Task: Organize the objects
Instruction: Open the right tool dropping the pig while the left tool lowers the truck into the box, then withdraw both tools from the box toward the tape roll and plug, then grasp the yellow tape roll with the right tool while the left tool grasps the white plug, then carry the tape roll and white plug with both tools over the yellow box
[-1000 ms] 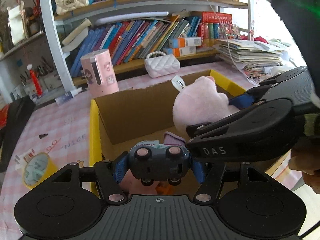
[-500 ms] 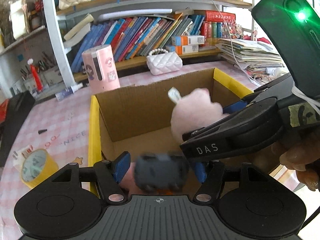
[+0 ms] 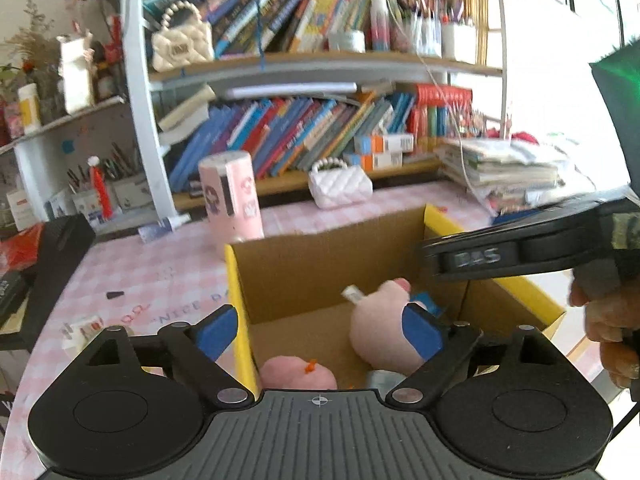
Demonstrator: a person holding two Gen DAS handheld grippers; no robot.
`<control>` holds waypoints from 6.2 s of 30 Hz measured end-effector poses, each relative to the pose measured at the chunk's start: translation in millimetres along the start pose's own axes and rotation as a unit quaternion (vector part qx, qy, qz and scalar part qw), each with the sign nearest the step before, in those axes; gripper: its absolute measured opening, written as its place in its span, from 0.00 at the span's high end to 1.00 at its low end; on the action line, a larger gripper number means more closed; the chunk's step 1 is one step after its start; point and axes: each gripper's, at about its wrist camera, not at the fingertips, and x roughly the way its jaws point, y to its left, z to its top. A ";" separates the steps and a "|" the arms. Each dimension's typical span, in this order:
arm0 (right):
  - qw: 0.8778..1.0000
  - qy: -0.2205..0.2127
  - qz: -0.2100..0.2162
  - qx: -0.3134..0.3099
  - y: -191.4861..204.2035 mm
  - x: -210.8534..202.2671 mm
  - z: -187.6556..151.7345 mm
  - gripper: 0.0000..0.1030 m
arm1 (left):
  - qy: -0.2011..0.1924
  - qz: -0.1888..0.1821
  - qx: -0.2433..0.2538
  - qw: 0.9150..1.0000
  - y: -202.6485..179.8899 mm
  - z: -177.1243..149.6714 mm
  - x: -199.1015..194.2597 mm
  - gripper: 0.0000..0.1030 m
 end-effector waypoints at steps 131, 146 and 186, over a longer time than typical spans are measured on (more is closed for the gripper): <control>0.978 0.100 0.139 -0.115 307.8 145.8 -7.3 0.08 | 0.087 0.184 -0.164 0.965 299.4 -39.7 17.5 0.09; 0.979 0.093 0.159 -0.085 297.8 156.0 4.1 0.15 | 0.096 0.177 -0.163 0.966 302.3 -40.6 29.8 0.09; 0.994 -0.019 0.081 -0.071 247.6 69.1 27.1 0.15 | 0.105 0.116 -0.169 0.973 303.9 -50.4 51.4 0.76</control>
